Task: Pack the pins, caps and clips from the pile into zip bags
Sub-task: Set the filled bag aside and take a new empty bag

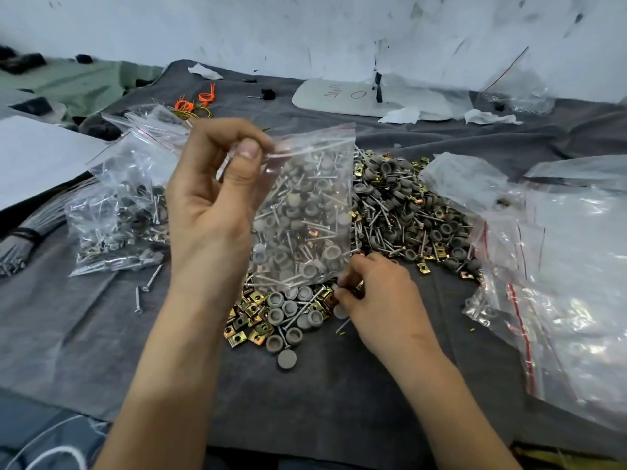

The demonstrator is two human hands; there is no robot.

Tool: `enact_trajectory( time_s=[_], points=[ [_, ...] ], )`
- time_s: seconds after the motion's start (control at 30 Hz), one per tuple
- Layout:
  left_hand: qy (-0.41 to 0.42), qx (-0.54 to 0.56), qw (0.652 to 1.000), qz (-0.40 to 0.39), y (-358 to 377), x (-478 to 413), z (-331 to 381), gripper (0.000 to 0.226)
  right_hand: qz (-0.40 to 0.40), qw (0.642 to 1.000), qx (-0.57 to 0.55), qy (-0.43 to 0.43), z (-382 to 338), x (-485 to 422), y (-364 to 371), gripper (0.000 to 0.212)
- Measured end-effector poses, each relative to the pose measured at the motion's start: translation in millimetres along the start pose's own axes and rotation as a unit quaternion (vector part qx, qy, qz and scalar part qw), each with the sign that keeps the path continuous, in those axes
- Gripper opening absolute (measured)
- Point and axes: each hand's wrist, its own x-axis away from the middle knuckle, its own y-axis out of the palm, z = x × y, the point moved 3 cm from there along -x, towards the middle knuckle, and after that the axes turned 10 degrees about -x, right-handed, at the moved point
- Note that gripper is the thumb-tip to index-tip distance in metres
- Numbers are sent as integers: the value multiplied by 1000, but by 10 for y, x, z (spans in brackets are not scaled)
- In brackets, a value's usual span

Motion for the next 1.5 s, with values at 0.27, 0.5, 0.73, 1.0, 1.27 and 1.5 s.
enact_trajectory(
  time_s=[0.27,0.5,0.73,1.0,1.27,1.5],
  points=[
    [-2,-28,1000,-6,28,18,8,20,89,986,-138,5,43,-32,-200,19],
    [117,-164,976,-79,156,80,127,14,107,961,-256,15,156,-86,-541,12],
    [109,-168,977,-77,131,72,91,14,84,955,-276,64,272,-105,-503,16],
    [166,-226,945,-169,299,134,172,15,172,880,-423,-135,-166,115,-965,19],
    [181,-211,934,-224,491,235,180,14,212,912,-238,-260,-418,268,-1059,12],
    [170,-190,946,-200,472,208,157,12,236,911,-242,-236,-345,243,-1141,9]
  ],
)
